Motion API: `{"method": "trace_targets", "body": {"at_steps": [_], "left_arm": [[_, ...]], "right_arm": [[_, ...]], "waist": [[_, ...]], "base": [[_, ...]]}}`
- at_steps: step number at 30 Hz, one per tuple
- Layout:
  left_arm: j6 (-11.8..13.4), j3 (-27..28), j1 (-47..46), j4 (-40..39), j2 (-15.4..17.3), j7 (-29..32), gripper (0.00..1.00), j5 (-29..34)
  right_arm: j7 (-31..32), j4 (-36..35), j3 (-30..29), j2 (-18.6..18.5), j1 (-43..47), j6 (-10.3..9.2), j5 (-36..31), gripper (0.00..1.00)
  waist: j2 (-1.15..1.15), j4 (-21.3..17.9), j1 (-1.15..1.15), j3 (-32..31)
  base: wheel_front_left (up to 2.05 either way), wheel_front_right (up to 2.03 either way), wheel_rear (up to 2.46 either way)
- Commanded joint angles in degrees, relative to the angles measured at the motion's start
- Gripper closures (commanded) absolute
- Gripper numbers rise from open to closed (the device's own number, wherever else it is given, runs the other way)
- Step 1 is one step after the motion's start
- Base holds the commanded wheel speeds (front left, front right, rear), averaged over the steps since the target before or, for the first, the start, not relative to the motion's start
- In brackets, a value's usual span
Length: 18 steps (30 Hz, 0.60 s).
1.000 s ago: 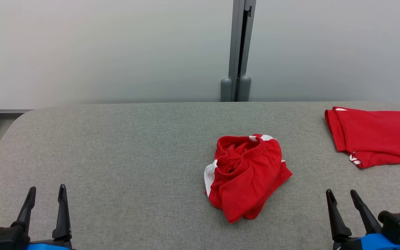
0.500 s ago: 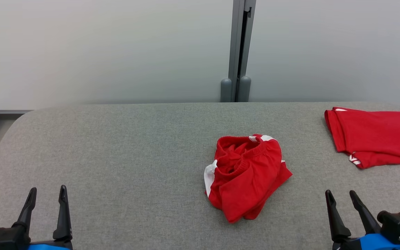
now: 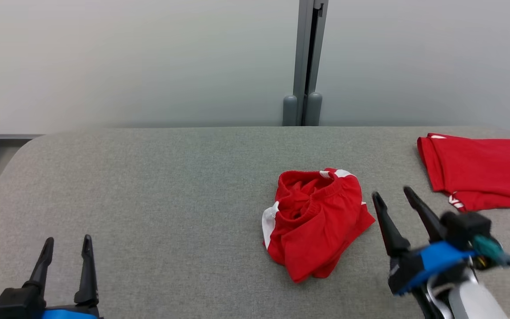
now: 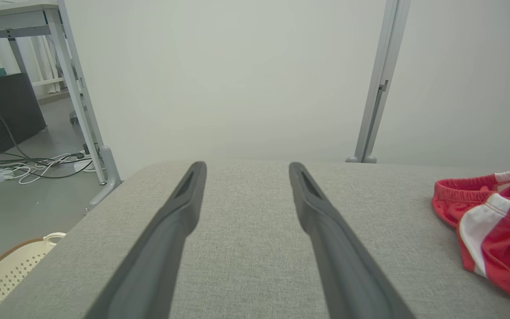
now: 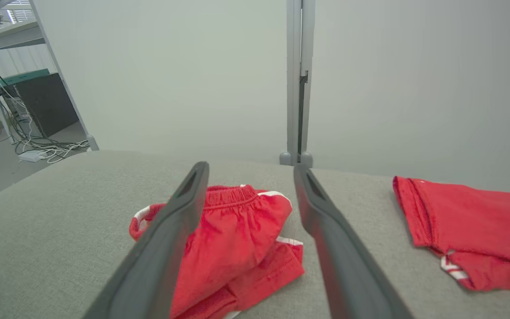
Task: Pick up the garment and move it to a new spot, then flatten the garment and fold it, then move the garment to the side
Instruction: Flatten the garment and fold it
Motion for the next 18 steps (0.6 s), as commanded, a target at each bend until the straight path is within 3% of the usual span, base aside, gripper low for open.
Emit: {"method": "trace_targets", "body": {"at_steps": [1, 10, 18], "left_arm": [[0.04, -0.39, -1.55, 0.04, -0.27, -0.11, 0.00, 0.30], [-1.48, -2.41, -6.07, 1.68, -1.37, -0.56, 0.00, 0.90], [-2.06, -3.17, -8.50, 3.58, -2.79, -1.12, 0.00, 1.32]], "right_arm": [[1.14, 1.96, 1.96, -1.18, -4.49, 0.01, -0.22, 0.00], [5.77, 20.50, 9.62, -4.12, -24.73, 0.01, -0.12, 0.00], [8.23, 40.34, 14.91, -4.48, -32.57, 0.01, 1.23, 0.00]], "waist": [[0.00, 0.63, 0.00, 0.57], [0.00, 4.75, 0.00, 4.57], [0.00, 7.02, 0.00, 7.34]], "base": [[0.00, 0.00, 0.00], [0.00, 0.00, 0.00], [0.00, 0.00, 0.00]]}}
